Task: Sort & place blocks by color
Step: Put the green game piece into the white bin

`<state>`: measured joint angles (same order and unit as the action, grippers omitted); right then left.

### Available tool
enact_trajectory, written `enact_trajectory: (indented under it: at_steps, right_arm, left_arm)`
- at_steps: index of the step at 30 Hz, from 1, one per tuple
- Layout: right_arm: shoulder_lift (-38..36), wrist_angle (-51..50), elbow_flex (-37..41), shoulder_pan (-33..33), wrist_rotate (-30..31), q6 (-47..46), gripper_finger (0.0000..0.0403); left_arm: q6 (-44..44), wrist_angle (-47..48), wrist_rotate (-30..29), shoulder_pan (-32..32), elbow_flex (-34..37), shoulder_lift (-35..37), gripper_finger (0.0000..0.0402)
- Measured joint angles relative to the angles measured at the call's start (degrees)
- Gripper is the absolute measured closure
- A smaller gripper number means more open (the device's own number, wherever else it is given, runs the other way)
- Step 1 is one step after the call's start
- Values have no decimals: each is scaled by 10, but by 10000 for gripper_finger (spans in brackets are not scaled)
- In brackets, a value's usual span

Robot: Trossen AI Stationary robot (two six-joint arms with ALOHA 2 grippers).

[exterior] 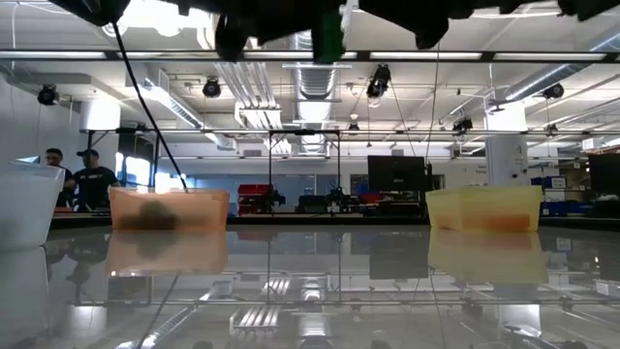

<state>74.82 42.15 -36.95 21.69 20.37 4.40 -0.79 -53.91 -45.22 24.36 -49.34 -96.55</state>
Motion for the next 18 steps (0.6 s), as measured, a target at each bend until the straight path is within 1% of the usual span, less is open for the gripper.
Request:
enact_trajectory:
  at_steps: [2, 4, 6, 8, 11, 14, 16, 17, 18]
  right_arm:
    - [-35, -77, -10, 0, 27, -15, 147]
    - [-68, -152, -23, 0, 49, -34, 140]
    - [-96, -217, -34, 0, 68, -50, 136]
    - [-121, -264, -41, 0, 72, -63, 134]
    - [-153, -301, -43, 0, 72, -74, 136]
    - [-176, -318, -41, 0, 73, -74, 143]
    - [-184, -327, -41, 0, 73, -74, 147]
    - [-185, -326, -41, 0, 73, -74, 149]
    - [-185, -327, -41, 0, 73, -74, 150]
  left_arm:
    - [49, 79, -17, -3, 0, 16, 275]
    - [110, 180, -19, -9, -6, 38, 275]
    - [192, 310, -15, -15, -16, 65, 275]
    - [294, 469, 13, -22, -37, 93, 275]
    - [471, 760, 89, -27, -81, 129, 275]
    - [647, 1052, 211, -26, -125, 147, 275]
    - [737, 1191, 293, -24, -147, 147, 275]
    - [765, 1242, 326, -20, -153, 147, 275]
    - [783, 1274, 351, -14, -157, 146, 275]
